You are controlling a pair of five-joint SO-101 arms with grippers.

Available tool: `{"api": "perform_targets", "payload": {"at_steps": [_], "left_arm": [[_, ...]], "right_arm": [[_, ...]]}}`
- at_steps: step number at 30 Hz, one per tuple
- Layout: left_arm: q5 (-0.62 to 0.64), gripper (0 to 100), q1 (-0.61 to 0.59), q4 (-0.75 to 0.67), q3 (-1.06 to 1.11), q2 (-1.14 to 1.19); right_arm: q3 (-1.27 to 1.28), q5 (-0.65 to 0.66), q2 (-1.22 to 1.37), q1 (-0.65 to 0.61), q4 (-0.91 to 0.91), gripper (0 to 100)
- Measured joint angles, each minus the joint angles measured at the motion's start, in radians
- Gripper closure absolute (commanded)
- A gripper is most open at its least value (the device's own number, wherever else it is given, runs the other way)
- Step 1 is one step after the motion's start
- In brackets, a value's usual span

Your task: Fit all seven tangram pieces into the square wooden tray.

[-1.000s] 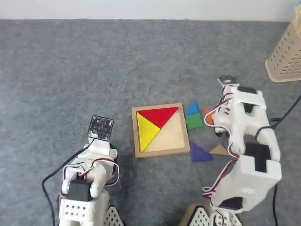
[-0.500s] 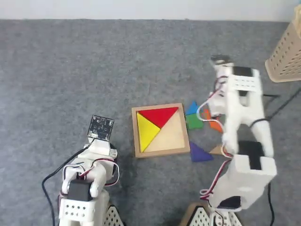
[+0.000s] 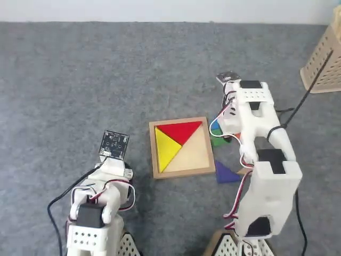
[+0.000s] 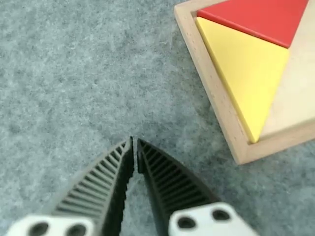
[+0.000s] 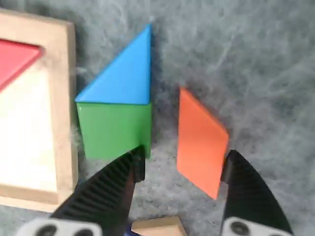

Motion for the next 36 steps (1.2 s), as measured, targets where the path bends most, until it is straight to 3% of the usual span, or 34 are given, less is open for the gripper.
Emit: {"api": "perform_targets", "payload": {"at_steps": [11, 19, 26, 36], "left_arm": [[0.000, 99, 0.000, 0.000, 0.000, 0.000], [0.000, 99, 0.000, 0.000, 0.000, 0.000], [0.000, 99, -0.002, 0.000, 0.000, 0.000], [0.000, 99, 0.000, 0.000, 0.000, 0.000]], "right_arm": [[-0.005, -0.005, -0.055, 0.060, 0.008, 73.8], [0.233, 0.029, -0.282, -0.064, -0.094, 73.8], [0.239, 0.040, -0.192, -0.057, -0.123, 73.8], [0.025, 0.043, -0.002, 0.051, -0.081, 73.9]]}}
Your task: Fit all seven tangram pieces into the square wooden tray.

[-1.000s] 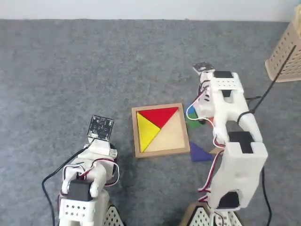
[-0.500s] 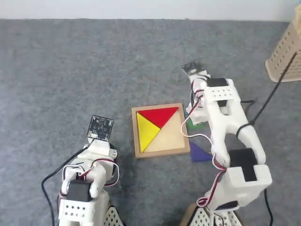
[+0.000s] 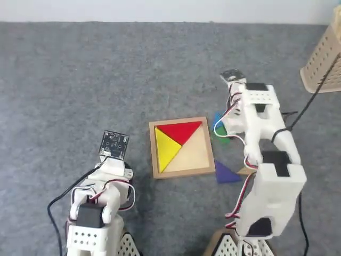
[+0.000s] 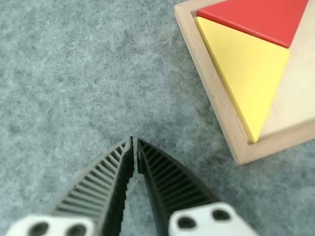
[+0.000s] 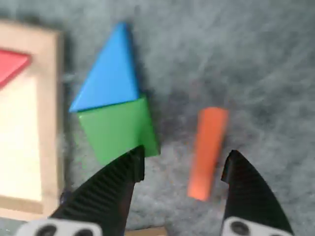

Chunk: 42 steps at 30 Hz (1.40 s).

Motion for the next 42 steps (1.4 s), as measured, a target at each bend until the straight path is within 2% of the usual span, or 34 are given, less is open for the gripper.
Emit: {"api": "perform_targets", "payload": {"at_steps": [8, 15, 25, 29, 34, 42], "left_arm": [[0.000, 99, 0.000, 0.000, 0.000, 0.000], [0.000, 99, 0.000, 0.000, 0.000, 0.000], [0.000, 99, 0.000, 0.000, 0.000, 0.000], [0.000, 99, -0.002, 0.000, 0.000, 0.000], [0.000, 99, 0.000, 0.000, 0.000, 0.000], [0.000, 99, 0.000, 0.000, 0.000, 0.000]], "right_arm": [[-0.110, 0.000, 0.055, 0.031, 0.029, 73.9], [-0.219, 0.109, 0.075, 0.112, 0.133, 73.9], [-0.253, 0.124, 0.075, 0.235, 0.149, 73.9], [-0.253, 0.124, 0.075, 0.226, 0.189, 73.8], [-0.253, 0.124, 0.075, 0.147, 0.241, 73.8], [-0.207, 0.037, 0.075, 0.141, 0.180, 73.8]]}}
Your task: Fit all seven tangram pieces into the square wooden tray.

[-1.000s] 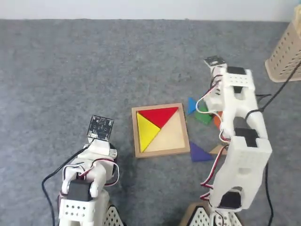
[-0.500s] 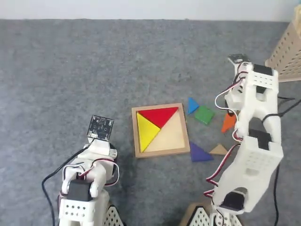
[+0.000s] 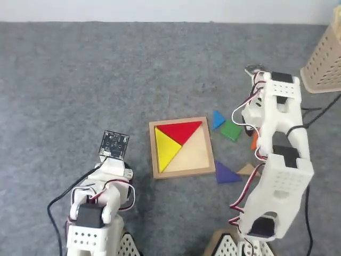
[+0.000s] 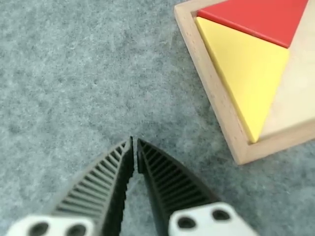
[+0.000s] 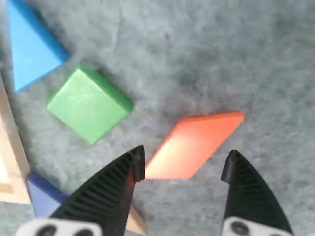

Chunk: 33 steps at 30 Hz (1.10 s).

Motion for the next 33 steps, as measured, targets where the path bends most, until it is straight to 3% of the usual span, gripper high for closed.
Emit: {"api": "perform_targets", "payload": {"at_steps": [6, 18, 25, 29, 33], "left_arm": [[0.000, 99, -0.002, 0.000, 0.000, 0.000], [0.000, 99, 0.000, 0.000, 0.000, 0.000], [0.000, 99, 0.000, 0.000, 0.000, 0.000], [0.000, 99, -0.002, 0.000, 0.000, 0.000], [0.000, 99, 0.002, 0.000, 0.000, 0.000]], "right_arm": [[0.018, -0.011, 0.058, 0.006, -0.049, 74.2], [0.000, -0.025, 0.081, 0.012, -0.077, 99.8], [0.018, -0.083, 0.032, 0.008, -0.051, 99.1], [0.029, -0.129, -0.110, -0.051, 0.023, 99.1], [0.133, -0.152, -0.296, -0.204, 0.048, 99.1]]}}
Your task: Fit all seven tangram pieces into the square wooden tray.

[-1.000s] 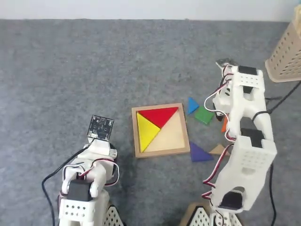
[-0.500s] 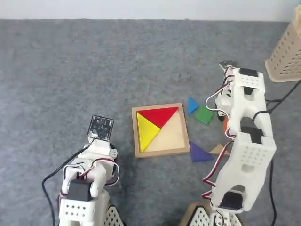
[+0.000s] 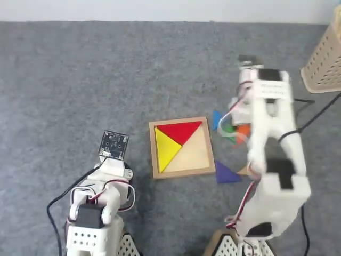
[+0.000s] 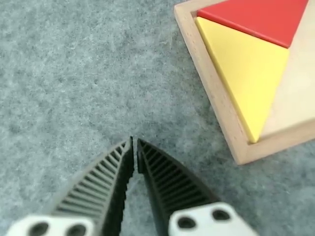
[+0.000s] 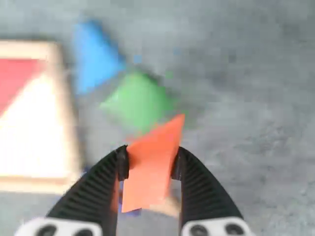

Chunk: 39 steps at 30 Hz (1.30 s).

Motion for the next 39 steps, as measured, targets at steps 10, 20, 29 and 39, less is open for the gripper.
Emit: {"api": "perform_targets", "payload": {"at_steps": [10, 20, 29, 39], "left_arm": [[0.000, 99, -0.002, 0.000, 0.000, 0.000], [0.000, 99, -0.003, 0.000, 0.000, 0.000], [0.000, 99, -0.003, 0.000, 0.000, 0.000], [0.000, 99, 0.000, 0.000, 0.000, 0.000]], "right_arm": [[0.118, -0.107, 0.003, -0.305, -0.126, 99.1], [0.075, -0.190, 0.172, -0.331, -0.184, 94.6], [0.066, -0.190, 0.172, -0.338, -0.184, 79.7], [0.098, -0.190, 0.063, -0.331, -0.204, 99.6]]}}
